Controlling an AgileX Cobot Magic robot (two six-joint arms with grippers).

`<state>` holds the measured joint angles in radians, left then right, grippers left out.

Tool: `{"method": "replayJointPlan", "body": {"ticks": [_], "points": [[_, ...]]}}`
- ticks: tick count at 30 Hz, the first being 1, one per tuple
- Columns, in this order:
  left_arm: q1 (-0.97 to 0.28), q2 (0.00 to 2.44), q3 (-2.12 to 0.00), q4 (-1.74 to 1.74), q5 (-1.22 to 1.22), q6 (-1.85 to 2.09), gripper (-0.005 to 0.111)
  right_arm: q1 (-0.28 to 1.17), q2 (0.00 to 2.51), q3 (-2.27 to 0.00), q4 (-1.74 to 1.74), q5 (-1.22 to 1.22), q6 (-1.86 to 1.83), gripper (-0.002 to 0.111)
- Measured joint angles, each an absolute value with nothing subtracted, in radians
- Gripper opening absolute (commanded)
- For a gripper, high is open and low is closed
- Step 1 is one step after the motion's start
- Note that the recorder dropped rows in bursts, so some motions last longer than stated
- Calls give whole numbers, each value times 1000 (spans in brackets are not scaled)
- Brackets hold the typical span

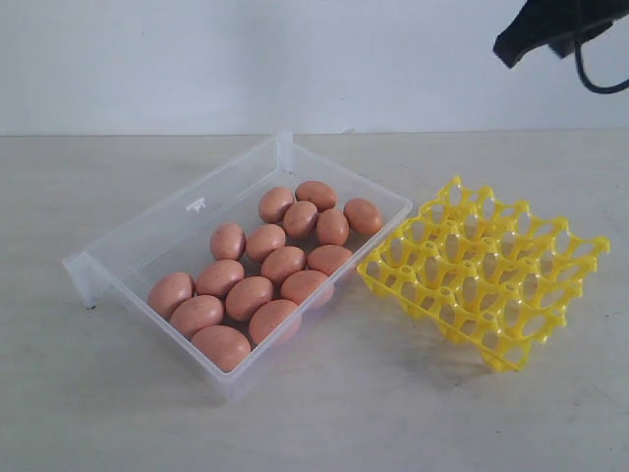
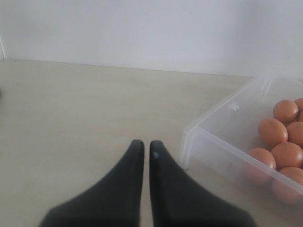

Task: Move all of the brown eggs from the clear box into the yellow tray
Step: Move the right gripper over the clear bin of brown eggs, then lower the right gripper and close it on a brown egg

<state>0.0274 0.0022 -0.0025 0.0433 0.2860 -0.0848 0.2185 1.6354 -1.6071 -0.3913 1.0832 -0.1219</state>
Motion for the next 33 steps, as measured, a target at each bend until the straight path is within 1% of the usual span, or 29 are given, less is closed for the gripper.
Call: {"method": "replayJointPlan", "body": {"ticks": [3, 7, 9, 12, 19, 20, 22, 26, 28, 29, 33], "points": [[27, 2, -3, 43, 284, -85, 4, 218, 1719, -1709, -163, 1188, -277, 0], [27, 2, -3, 43, 284, -85, 4, 235, 1800, -1760, 293, 1211, -556, 0], [27, 2, -3, 43, 284, -85, 4, 269, 1839, -1763, 415, 1212, -699, 0], [27, 2, -3, 43, 284, -85, 4, 327, 1894, -1763, 437, 1216, -834, 0], [27, 2, -3, 43, 284, -85, 4, 435, 2061, -1765, 318, 1201, -888, 0], [27, 2, -3, 43, 284, -85, 4, 444, 2076, -1765, 299, 1184, -888, 2], [27, 2, -3, 43, 284, -85, 4, 455, 2102, -1765, 269, 1161, -890, 9], [27, 2, -3, 43, 284, -85, 4, 459, 2126, -1765, 256, 1155, -927, 31], [27, 2, -3, 43, 284, -85, 4, 459, 2133, -1765, 252, 1144, -962, 40], [27, 2, -3, 43, 284, -85, 4, 459, 2138, -1765, 252, 1133, -969, 42], [27, 2, -3, 43, 284, -85, 4, 459, 2153, -1765, 262, 1048, -996, 42]]}}
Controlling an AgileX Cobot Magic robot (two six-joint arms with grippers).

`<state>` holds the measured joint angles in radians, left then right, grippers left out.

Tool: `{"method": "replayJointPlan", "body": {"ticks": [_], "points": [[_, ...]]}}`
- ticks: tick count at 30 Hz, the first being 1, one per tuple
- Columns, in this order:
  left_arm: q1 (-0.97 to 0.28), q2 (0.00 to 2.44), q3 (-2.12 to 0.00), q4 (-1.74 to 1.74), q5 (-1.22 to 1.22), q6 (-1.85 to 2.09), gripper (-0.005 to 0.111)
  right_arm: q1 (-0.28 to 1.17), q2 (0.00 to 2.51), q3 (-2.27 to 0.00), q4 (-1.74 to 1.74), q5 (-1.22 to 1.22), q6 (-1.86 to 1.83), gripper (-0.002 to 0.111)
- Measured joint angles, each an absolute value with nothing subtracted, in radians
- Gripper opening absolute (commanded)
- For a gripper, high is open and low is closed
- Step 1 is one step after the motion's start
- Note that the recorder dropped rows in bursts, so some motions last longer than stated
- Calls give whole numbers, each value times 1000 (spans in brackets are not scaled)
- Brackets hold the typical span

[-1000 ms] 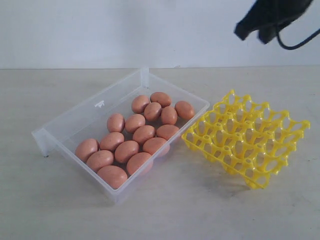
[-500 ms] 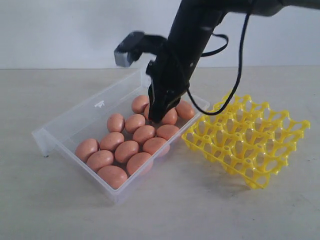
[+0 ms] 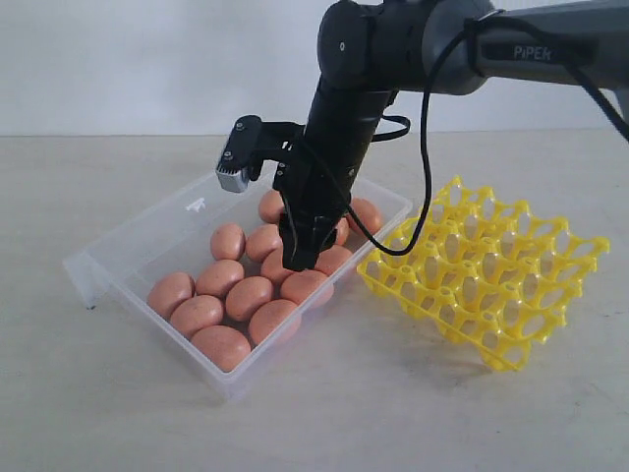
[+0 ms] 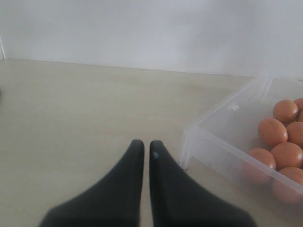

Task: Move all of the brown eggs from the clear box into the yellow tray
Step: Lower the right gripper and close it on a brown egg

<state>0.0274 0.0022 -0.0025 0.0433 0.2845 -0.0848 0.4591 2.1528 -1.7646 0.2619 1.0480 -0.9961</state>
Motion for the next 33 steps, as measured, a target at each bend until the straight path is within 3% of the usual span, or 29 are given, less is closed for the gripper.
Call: {"method": "replayJointPlan", "body": {"ticks": [33], "points": [[27, 2, -3, 43, 284, -85, 4, 459, 2263, -1769, 294, 1025, -1105, 42]]}}
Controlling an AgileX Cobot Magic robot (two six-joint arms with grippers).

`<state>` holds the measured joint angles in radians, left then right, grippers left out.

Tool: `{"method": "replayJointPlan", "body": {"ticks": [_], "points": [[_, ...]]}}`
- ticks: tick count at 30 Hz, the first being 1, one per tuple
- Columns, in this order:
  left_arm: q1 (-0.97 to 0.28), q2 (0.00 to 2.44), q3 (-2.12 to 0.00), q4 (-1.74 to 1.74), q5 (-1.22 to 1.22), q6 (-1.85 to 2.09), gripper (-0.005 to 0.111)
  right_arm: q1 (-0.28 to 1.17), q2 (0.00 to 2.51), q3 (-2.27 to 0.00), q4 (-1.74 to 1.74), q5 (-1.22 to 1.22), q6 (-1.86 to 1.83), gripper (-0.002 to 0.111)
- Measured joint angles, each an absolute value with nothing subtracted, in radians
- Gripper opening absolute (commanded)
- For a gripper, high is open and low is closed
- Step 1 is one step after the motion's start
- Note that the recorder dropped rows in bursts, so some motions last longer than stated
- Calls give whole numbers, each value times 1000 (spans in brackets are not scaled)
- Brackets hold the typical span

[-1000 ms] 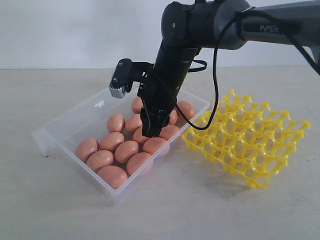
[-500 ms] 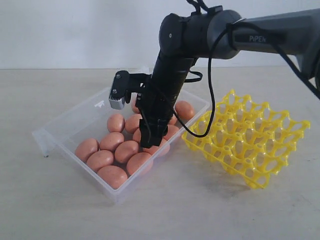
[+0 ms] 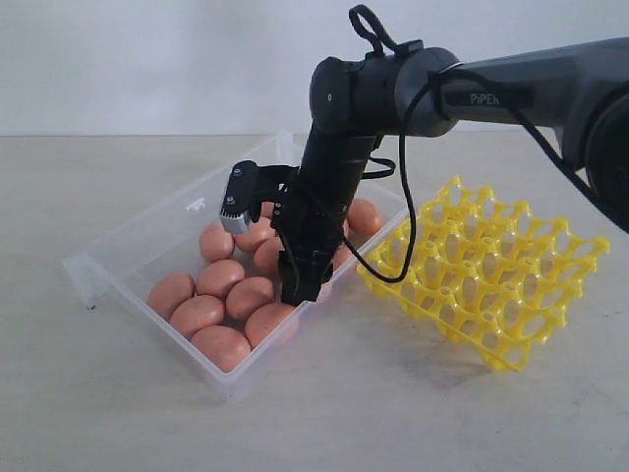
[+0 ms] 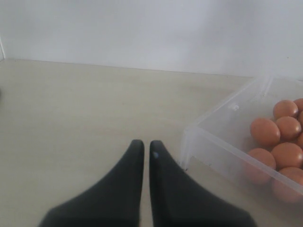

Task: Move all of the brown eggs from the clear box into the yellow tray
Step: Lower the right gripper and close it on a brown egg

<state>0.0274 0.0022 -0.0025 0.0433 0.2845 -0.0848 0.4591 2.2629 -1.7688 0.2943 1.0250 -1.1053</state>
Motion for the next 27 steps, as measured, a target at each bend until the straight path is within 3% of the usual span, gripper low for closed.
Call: {"method": "replayJointPlan", "body": {"ticks": [7, 9, 10, 12, 27], "points": [[27, 2, -3, 43, 284, -85, 4, 459, 2283, -1771, 288, 979, -1075, 41], [27, 2, -3, 43, 284, -85, 4, 459, 2283, -1771, 258, 967, -1030, 29], [27, 2, -3, 43, 284, -85, 4, 459, 2283, -1771, 248, 963, -1011, 15], [27, 2, -3, 43, 284, -85, 4, 459, 2283, -1773, 227, 954, -965, -1], [27, 2, -3, 43, 284, -85, 4, 459, 2275, -1773, 218, 929, -840, 0]]}}
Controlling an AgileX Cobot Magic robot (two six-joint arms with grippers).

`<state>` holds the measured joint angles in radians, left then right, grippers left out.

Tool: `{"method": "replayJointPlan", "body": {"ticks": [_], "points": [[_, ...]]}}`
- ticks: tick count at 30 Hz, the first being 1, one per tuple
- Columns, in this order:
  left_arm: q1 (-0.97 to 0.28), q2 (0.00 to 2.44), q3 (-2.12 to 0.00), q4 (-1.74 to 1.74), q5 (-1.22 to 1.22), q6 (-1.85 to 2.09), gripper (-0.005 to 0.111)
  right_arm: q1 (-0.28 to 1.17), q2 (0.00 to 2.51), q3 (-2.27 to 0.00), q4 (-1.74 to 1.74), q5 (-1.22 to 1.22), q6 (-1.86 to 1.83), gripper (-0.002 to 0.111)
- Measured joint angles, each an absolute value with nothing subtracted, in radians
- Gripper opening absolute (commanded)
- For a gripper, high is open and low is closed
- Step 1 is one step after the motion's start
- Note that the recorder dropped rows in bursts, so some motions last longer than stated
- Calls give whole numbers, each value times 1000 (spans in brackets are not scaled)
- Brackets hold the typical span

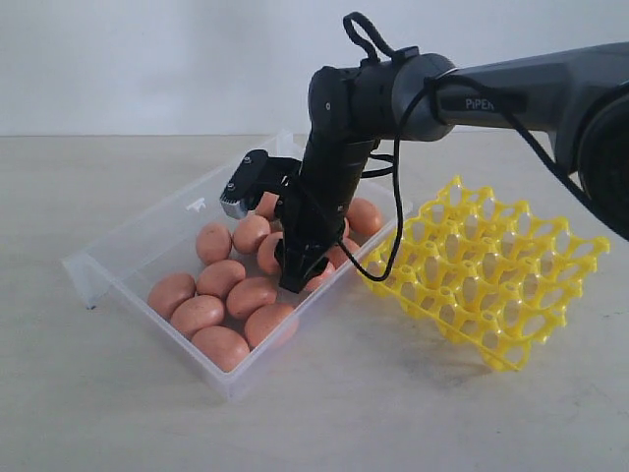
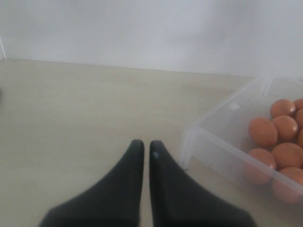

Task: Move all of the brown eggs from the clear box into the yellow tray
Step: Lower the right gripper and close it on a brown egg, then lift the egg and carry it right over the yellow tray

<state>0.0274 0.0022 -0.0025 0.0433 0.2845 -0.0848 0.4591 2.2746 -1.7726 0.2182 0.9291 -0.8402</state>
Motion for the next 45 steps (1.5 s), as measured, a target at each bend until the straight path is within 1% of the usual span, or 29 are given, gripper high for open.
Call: {"method": "replayJointPlan", "body": {"ticks": [10, 16, 21, 23, 27, 33, 35, 37, 39, 41, 43, 45], "points": [[27, 2, -3, 43, 284, -85, 4, 459, 2231, -1771, 418, 831, -797, 0], [27, 2, -3, 43, 284, -85, 4, 459, 2192, -1769, 460, 798, -734, 0], [27, 2, -3, 43, 284, -85, 4, 459, 2094, -1669, 532, 727, -702, 0], [27, 2, -3, 43, 284, -85, 4, 459, 2021, -1563, 555, 628, -698, 0], [27, 2, -3, 43, 284, -85, 4, 459, 1841, -1283, 565, 331, -696, 0], [27, 2, -3, 43, 284, -85, 4, 452, 1545, -871, 617, -263, -639, 0], [27, 2, -3, 43, 284, -85, 4, 425, 1484, -774, 674, -478, -566, 0], [27, 2, -3, 43, 284, -85, 4, 384, 1456, -715, 727, -641, -449, 0], [27, 2, -3, 43, 284, -85, 4, 328, 1450, -686, 762, -726, -311, 0], [27, 2, -3, 43, 284, -85, 4, 251, 1463, -676, 738, -740, -122, 0], [27, 2, -3, 43, 284, -85, 4, 163, 1498, -678, 587, -731, 81, 0], [27, 2, -3, 43, 284, -85, 4, 74, 1554, -703, 330, -714, 339, 0]]}}
